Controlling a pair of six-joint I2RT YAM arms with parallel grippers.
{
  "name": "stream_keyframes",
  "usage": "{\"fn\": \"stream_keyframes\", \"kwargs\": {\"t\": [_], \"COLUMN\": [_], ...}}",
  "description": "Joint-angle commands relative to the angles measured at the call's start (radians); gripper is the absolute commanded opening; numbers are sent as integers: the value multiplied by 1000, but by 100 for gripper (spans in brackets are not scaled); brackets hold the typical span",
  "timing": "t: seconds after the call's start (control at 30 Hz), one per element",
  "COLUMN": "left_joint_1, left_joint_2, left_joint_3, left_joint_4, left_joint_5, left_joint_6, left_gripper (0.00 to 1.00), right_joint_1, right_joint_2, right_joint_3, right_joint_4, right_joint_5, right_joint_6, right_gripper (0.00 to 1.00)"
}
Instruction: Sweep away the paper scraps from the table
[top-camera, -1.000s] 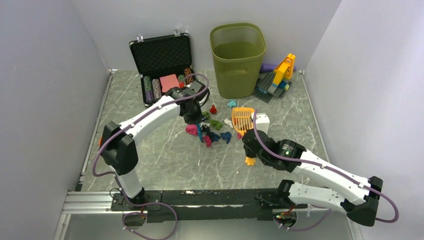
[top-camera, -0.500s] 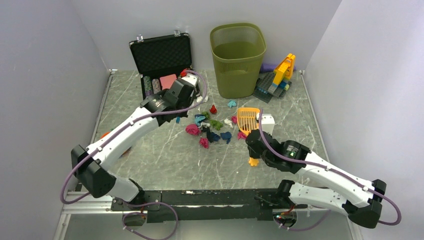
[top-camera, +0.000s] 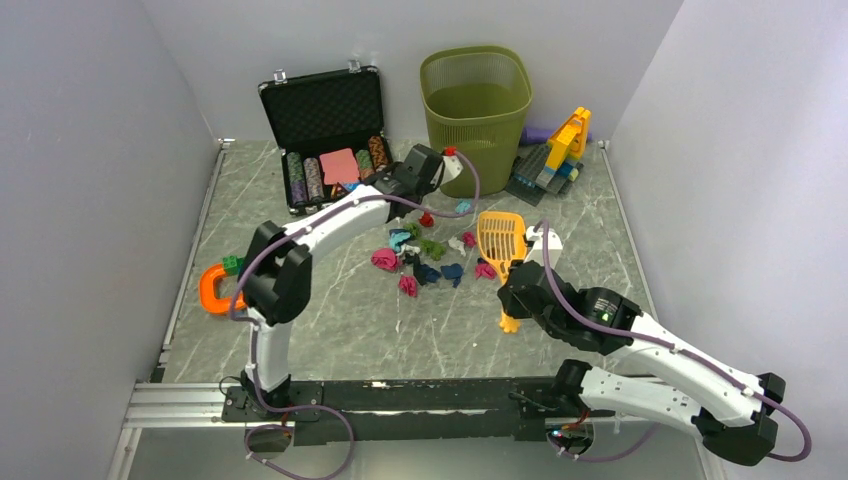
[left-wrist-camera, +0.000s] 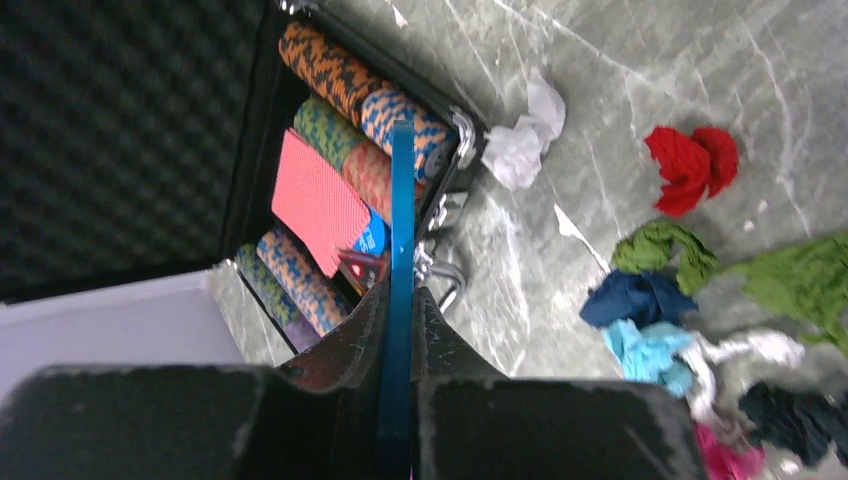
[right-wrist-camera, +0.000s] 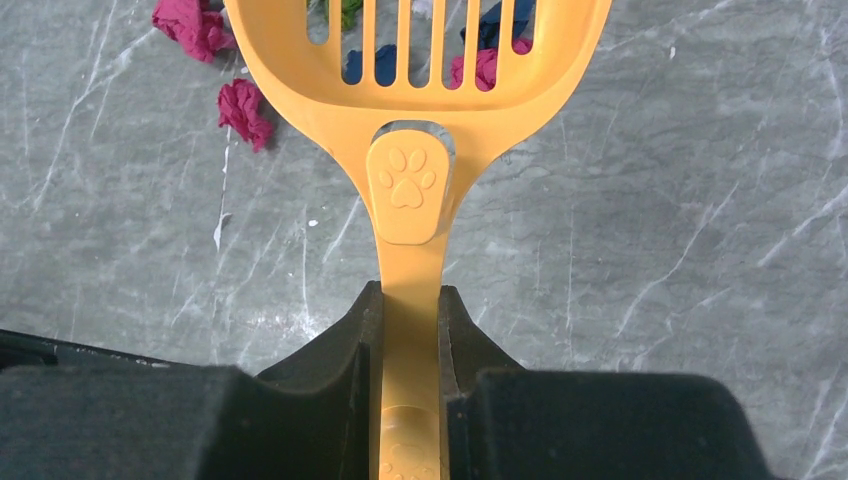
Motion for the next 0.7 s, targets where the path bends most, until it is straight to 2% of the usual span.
{"fn": "stream_keyframes", "kwargs": {"t": [0.0, 0.2, 0.37, 0.67], "left_joint_1": [-7, -29, -42, -49], "left_joint_2": [79, 167, 231, 176], "left_joint_3": [118, 108, 132, 183], "left_joint_4": [78, 124, 6, -265], "left_joint_5": [-26, 28, 95, 399], "left_joint_6": [114, 142, 83, -91], "left_gripper": [0, 0, 0, 0], "right_joint_1": [-2, -1, 0, -2], "right_joint_2": [-5, 1, 3, 15], "right_joint_3": [29, 34, 35, 43], "right_joint_4": [19, 28, 38, 42], "right_joint_5": [-12, -16, -6, -8], "right_joint_6": [-3, -7, -7, -10], "right_gripper": [0, 0, 0, 0]}}
